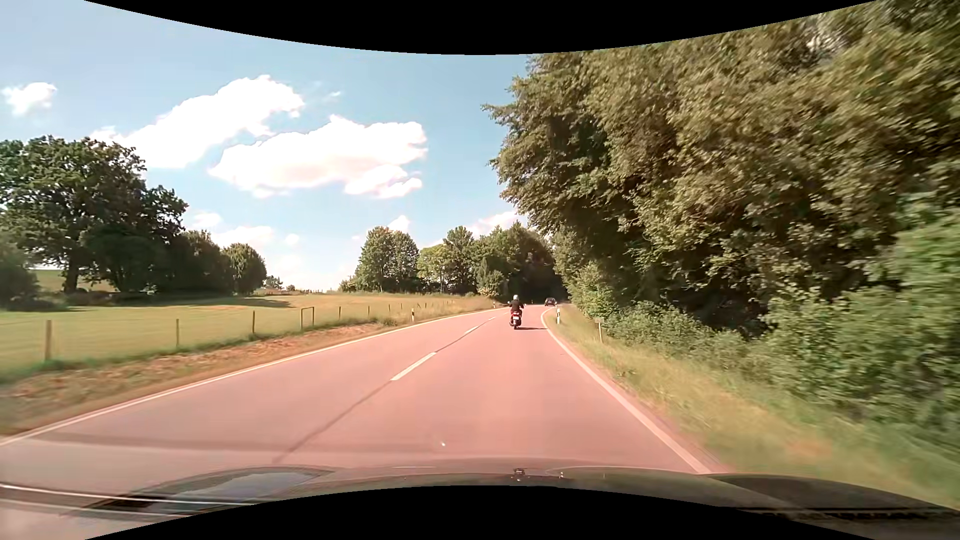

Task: Follow the waypoints while adhering to traffic rules and regulations

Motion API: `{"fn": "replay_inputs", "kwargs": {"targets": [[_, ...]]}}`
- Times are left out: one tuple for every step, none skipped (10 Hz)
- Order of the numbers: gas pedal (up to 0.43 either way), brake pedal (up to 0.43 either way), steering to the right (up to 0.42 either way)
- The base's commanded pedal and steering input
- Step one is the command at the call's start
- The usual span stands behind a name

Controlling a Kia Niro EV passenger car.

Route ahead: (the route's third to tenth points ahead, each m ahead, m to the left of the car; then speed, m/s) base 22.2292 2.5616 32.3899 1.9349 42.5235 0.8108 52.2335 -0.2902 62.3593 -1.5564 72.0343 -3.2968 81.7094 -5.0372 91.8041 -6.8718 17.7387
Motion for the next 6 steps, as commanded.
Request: {"fn": "replay_inputs", "kwargs": {"targets": [[0.197,0.012,0.015],[0.209,0.012,0.011],[0.209,0.012,0.008],[0.209,0.012,0.008],[0.209,0.012,0.005],[0.209,0.012,0.003]]}}
